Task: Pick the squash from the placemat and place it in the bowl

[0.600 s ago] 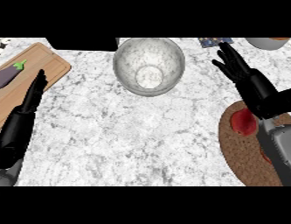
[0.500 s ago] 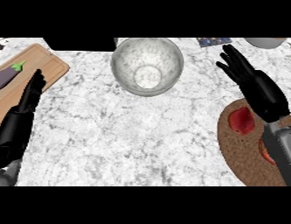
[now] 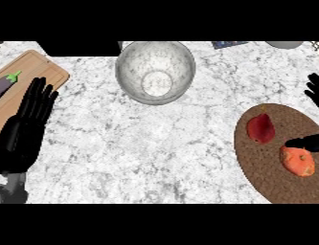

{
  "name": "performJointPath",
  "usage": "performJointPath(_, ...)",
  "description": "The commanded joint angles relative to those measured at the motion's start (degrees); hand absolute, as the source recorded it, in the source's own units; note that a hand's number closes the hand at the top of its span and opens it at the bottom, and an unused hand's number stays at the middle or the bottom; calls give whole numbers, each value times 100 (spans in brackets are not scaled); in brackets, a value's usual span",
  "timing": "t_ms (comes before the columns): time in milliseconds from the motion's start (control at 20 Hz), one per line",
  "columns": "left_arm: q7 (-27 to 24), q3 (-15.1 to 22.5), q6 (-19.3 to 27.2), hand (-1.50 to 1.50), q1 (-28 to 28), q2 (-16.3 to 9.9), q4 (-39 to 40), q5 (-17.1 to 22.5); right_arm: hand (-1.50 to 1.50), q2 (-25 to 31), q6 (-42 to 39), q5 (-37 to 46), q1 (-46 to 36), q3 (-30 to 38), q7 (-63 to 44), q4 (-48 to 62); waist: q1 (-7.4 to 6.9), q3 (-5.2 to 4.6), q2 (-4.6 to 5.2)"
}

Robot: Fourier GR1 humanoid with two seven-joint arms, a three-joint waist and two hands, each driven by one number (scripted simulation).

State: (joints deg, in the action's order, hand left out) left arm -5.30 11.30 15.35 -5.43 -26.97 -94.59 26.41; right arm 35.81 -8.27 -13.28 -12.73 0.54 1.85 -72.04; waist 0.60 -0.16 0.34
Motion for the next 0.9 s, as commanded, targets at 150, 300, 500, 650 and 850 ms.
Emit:
performJointPath(150, 269, -484, -714, 0, -109, -109, 115, 667, -150, 546, 202, 948, -251, 387, 1370, 1277, -147, 22, -11)
performJointPath(300, 449, -564, -658, 0, -433, -62, 339, 730, -150, 1037, -151, 1429, -939, -6, 889, 1553, -224, 21, 14)
performJointPath(500, 220, -304, -766, 0, -213, 24, 292, 530, -150, 1809, -1506, 1847, -1115, -842, -60, 1317, -365, -1, 18)
performJointPath(650, 218, -348, -781, 0, -457, 75, 410, 570, -150, 2334, -2775, 2203, -1165, -1544, -226, 1248, -416, -20, 62)
performJointPath(850, 209, -465, -749, 0, -547, 52, 673, 508, -150, 2524, -4144, 2236, -1635, -2008, -529, 1026, -278, -5, 14)
